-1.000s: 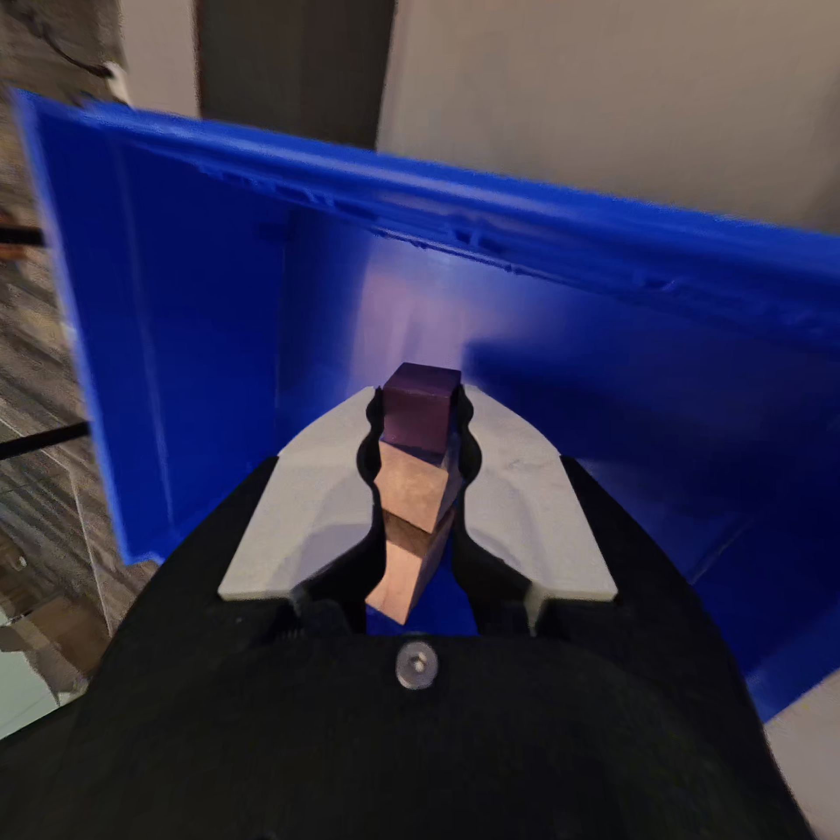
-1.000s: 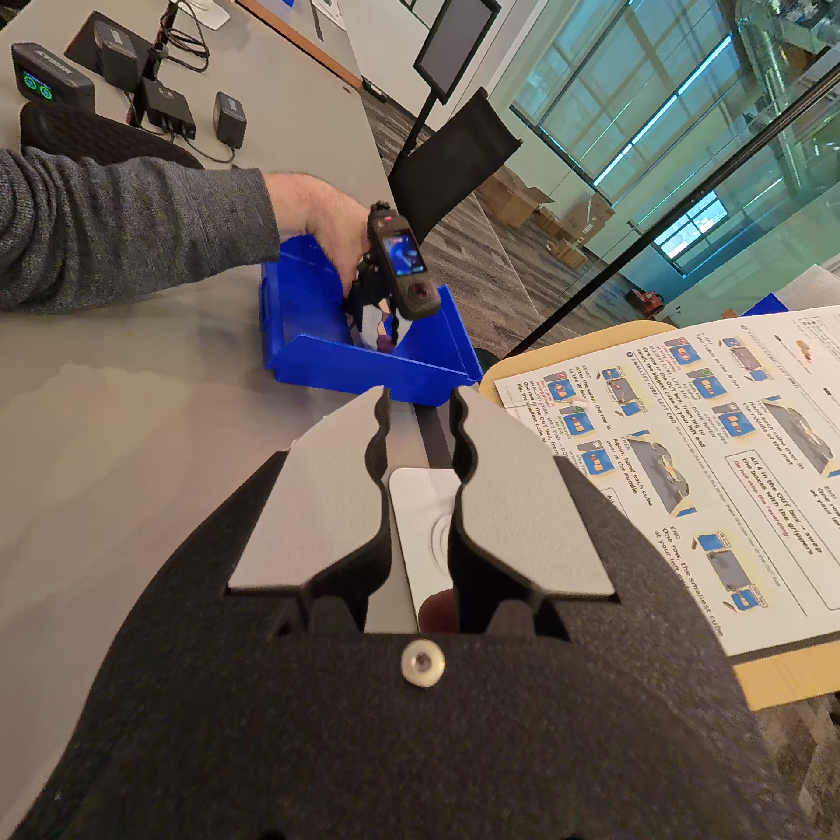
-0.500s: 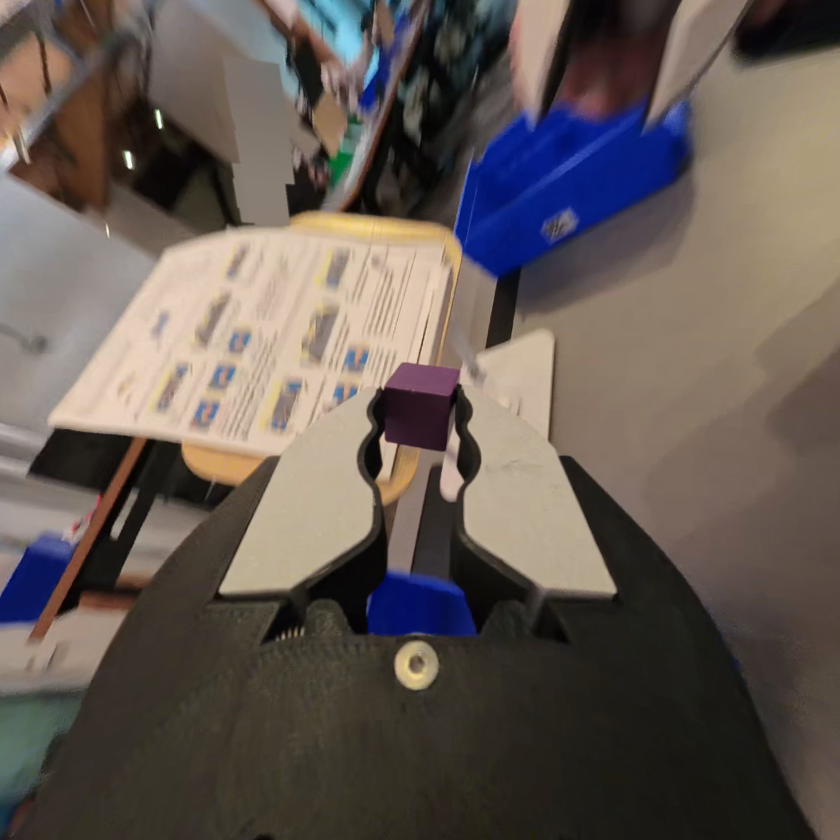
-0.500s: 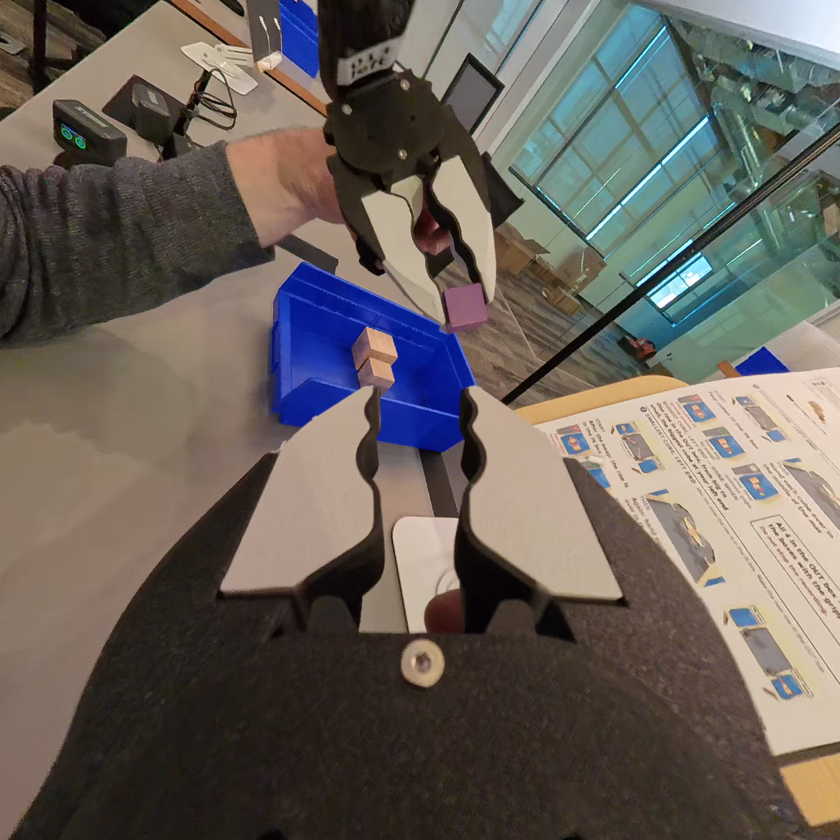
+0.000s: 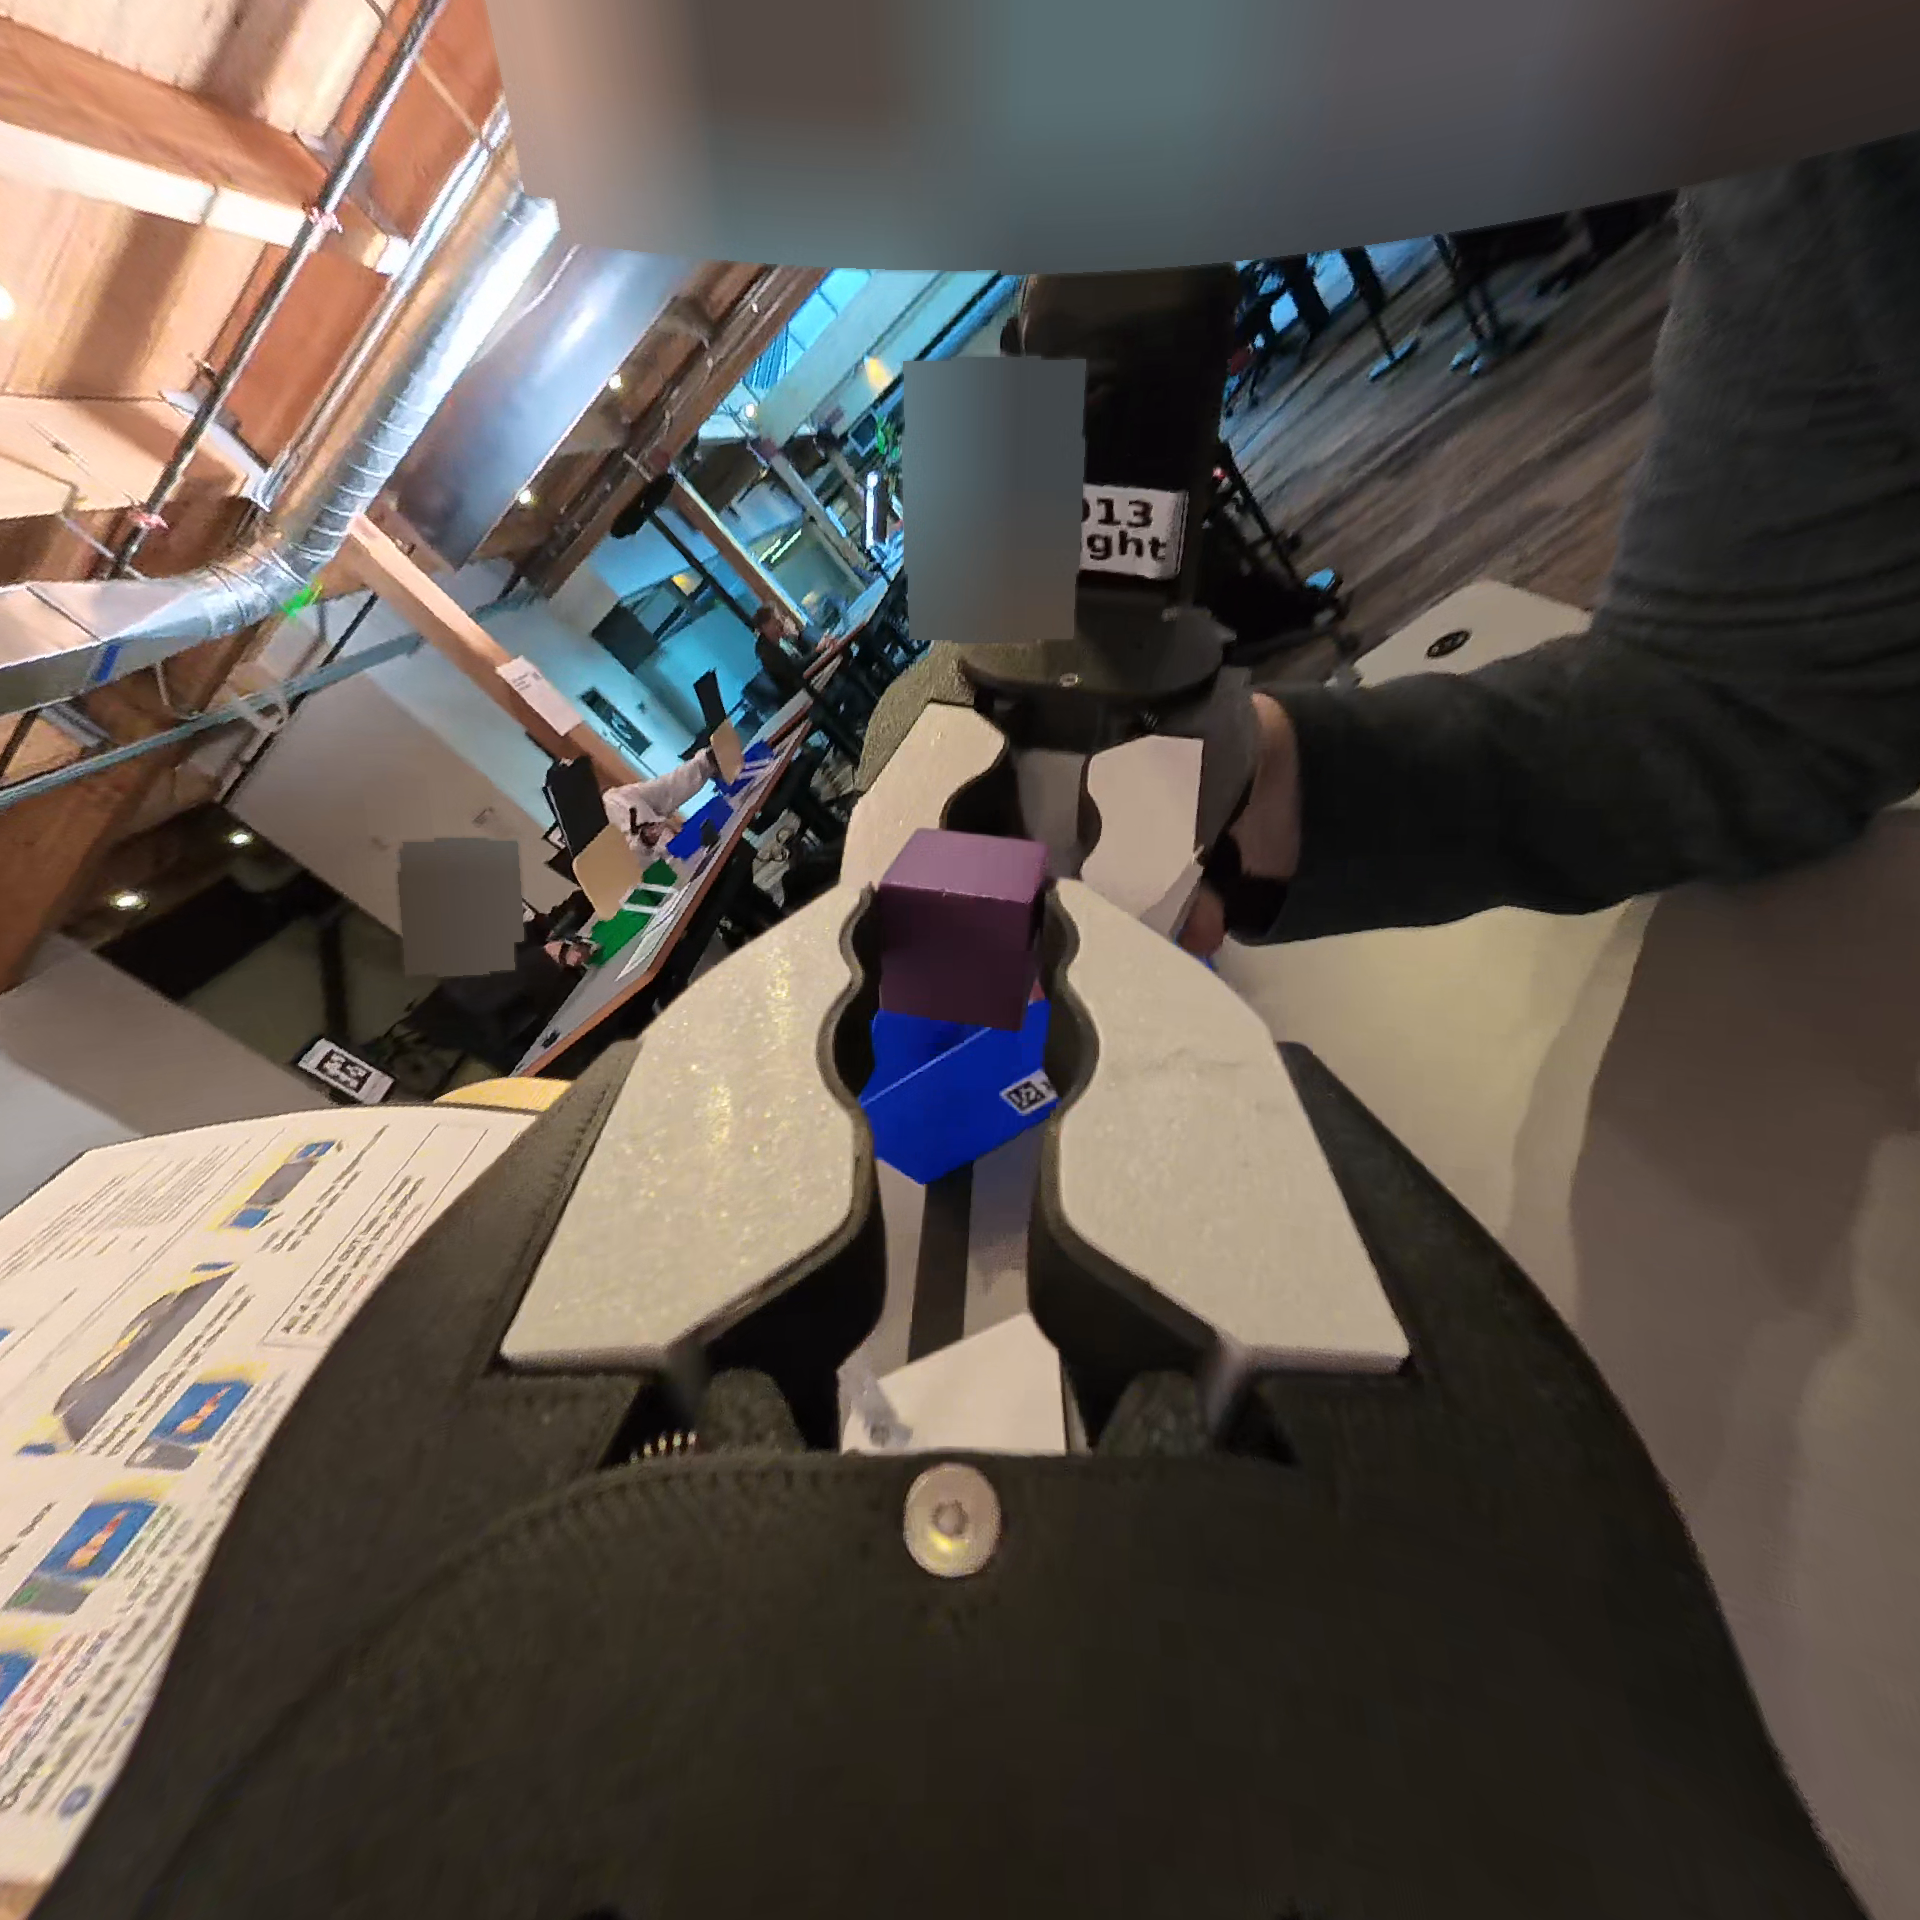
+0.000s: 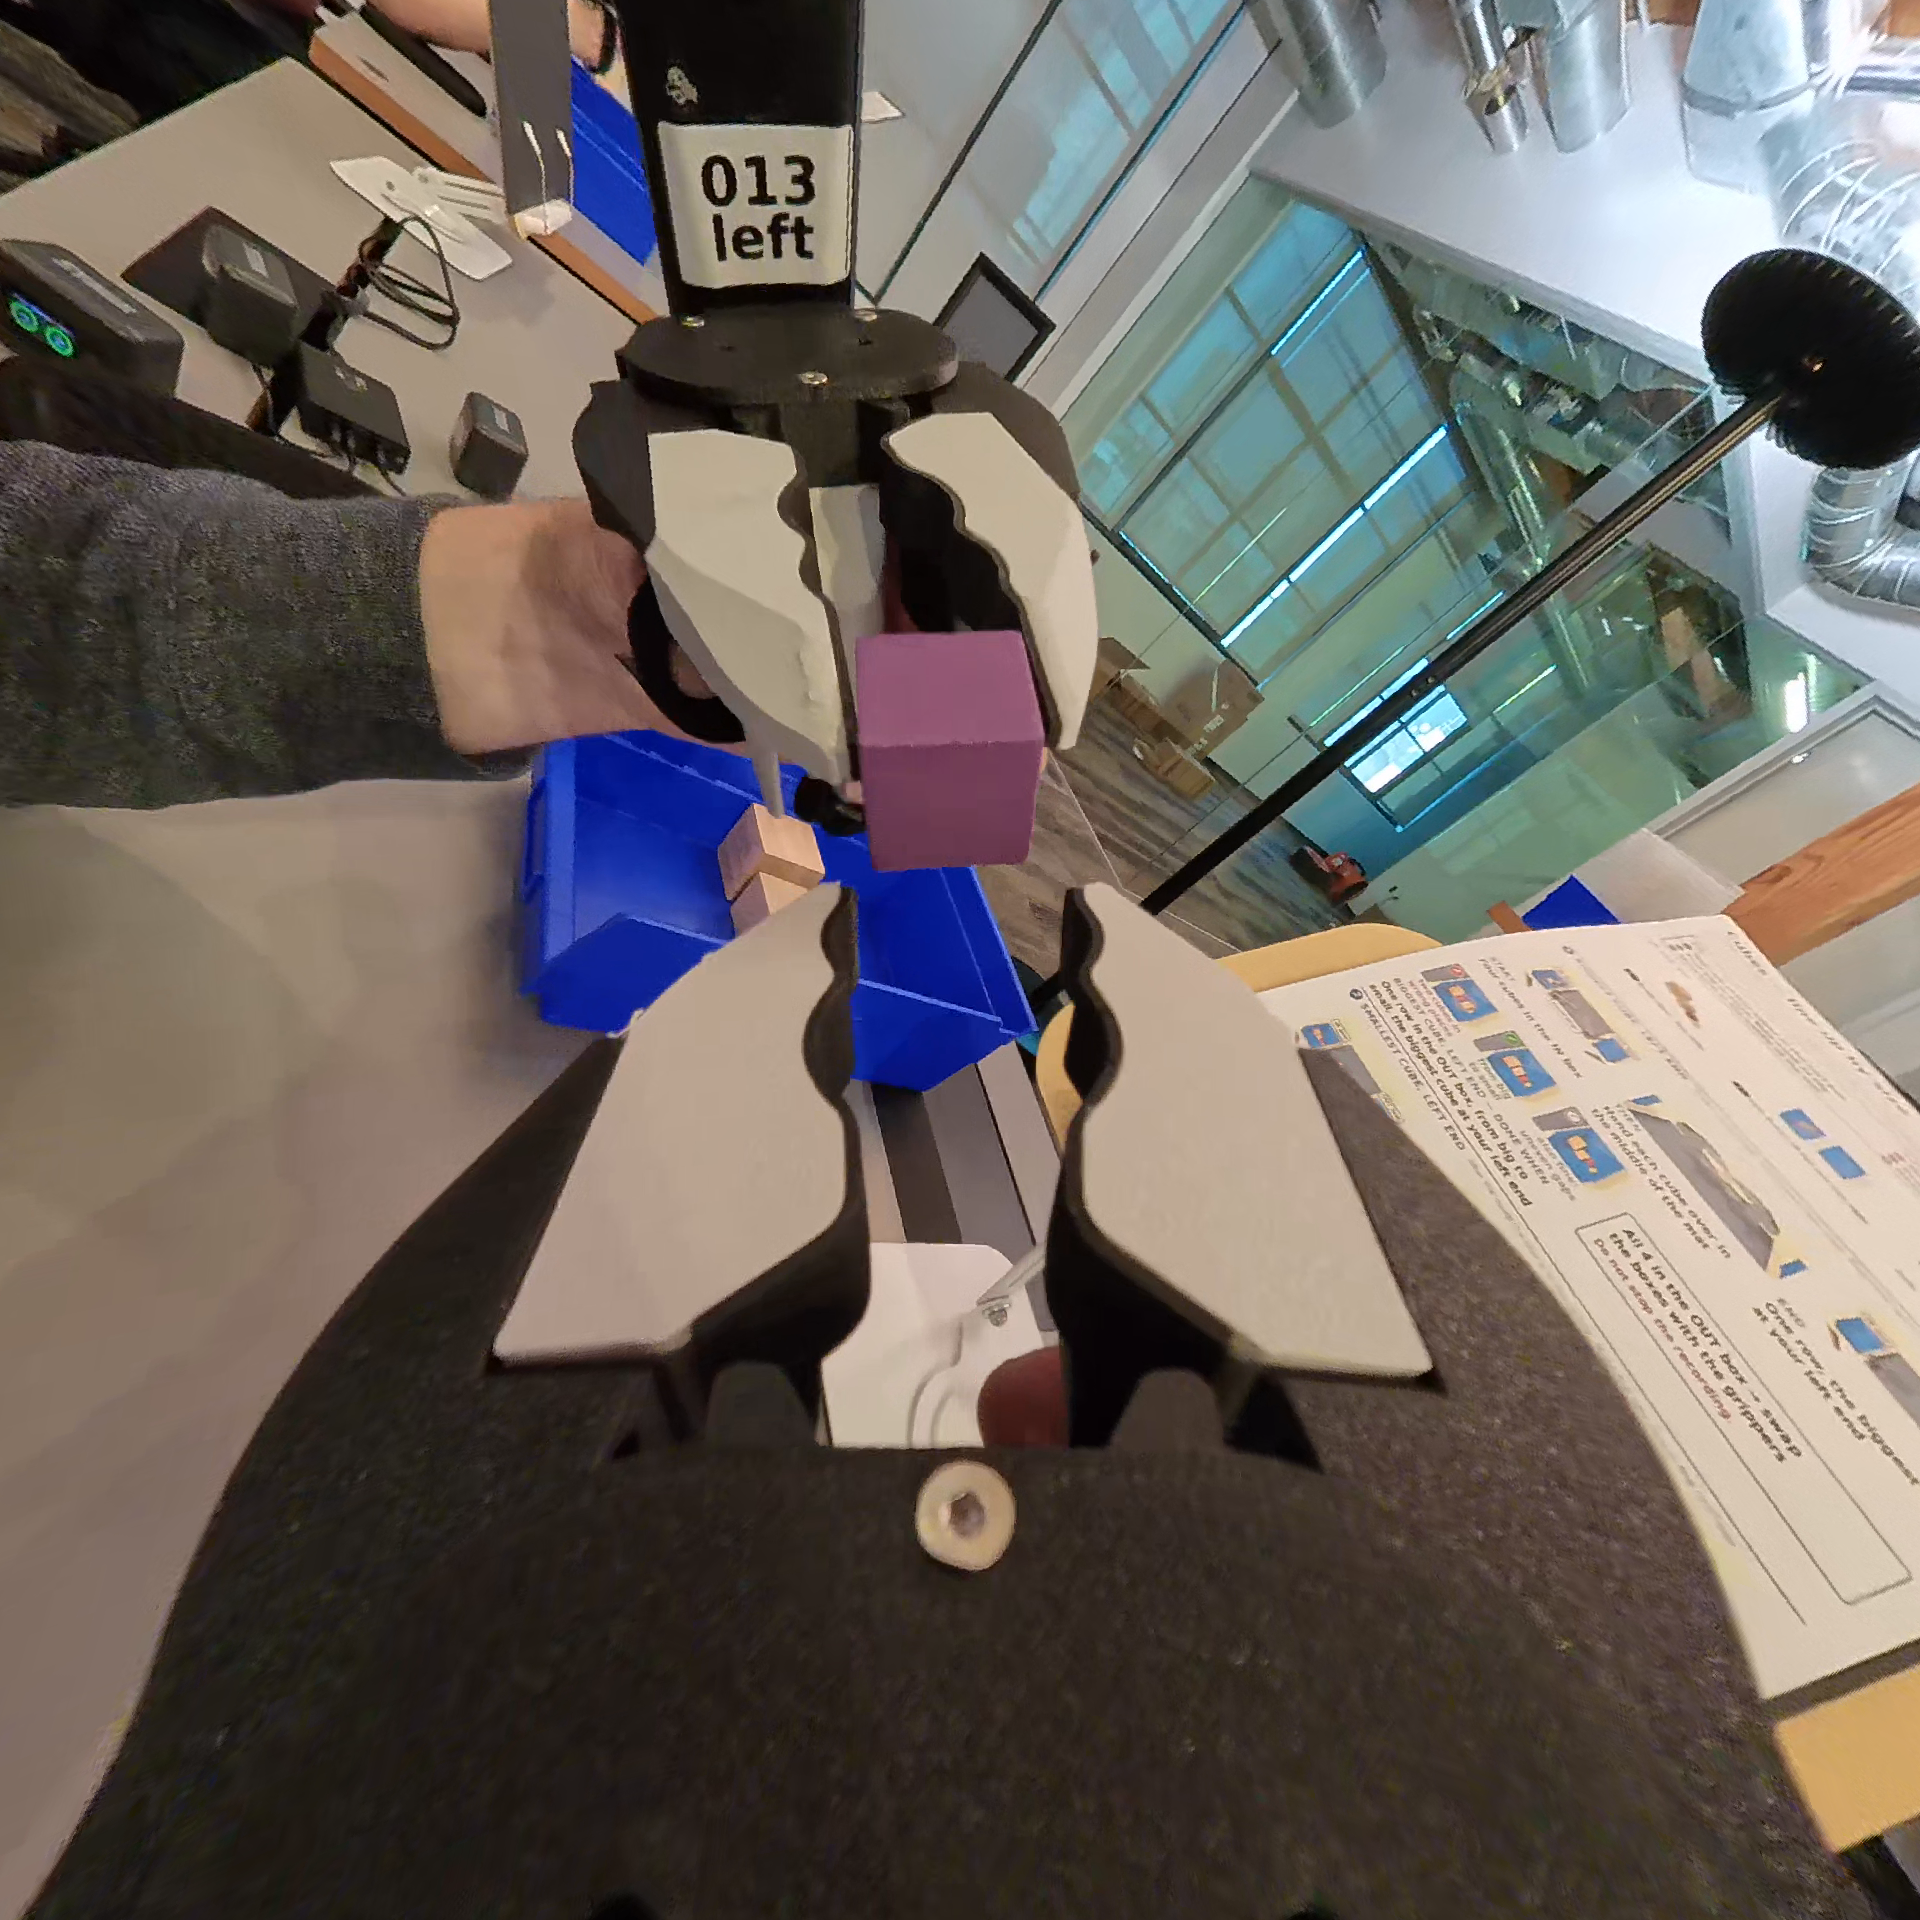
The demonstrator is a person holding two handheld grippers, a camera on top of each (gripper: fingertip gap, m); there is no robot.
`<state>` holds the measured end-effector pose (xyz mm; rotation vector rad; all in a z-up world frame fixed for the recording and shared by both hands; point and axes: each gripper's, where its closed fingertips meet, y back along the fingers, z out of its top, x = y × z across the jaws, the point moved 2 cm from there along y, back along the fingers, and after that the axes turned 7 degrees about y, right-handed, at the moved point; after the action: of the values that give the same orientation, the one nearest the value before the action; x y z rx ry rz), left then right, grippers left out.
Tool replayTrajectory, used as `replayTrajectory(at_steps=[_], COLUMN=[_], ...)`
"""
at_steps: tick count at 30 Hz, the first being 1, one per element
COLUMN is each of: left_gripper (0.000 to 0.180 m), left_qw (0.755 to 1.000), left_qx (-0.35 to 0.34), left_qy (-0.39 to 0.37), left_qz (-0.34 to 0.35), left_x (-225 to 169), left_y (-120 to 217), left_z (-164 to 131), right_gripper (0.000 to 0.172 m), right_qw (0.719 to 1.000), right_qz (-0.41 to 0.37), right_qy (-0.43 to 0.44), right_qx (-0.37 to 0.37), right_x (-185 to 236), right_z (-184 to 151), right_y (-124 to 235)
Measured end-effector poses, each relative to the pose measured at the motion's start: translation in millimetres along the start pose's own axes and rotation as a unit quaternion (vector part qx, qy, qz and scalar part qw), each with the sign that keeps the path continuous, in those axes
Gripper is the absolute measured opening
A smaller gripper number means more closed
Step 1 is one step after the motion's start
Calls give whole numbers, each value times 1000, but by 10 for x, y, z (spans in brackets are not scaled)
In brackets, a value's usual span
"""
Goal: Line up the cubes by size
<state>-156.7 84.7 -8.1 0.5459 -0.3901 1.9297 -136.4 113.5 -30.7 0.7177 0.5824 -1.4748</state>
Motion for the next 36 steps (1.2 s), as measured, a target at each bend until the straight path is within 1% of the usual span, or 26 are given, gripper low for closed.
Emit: replayTrajectory(at_steps=[11, 16, 22, 29, 36], left_gripper=[28, 28, 28, 28, 30], left_qw=[1000, 999, 998, 998, 1000], left_qx=[-11, -27, -50, -40, -15], left_qy=[7, 17, 33, 37, 12], left_qz=[-5, -14, -26, -30, -15], left_x=[-32, -50, -66, -74, -72], left_y=[-70, -77, -75, -70, -40], left_z=[-18, 4, 33, 24, 45], right_gripper=[34, 28, 27, 27, 27], right_qw=[1000, 999, 998, 999, 999], right_qz=[-2, 6, 7, 12, 9], right_qy=[-1, 4, 9, 12, 12], right_qx=[-26, -42, -55, -50, -44], right_x=[-11, 20, 27, 33, 19], right_z=[75, 114, 159, 152, 138], right_y=[44, 48, 71, 75, 81])
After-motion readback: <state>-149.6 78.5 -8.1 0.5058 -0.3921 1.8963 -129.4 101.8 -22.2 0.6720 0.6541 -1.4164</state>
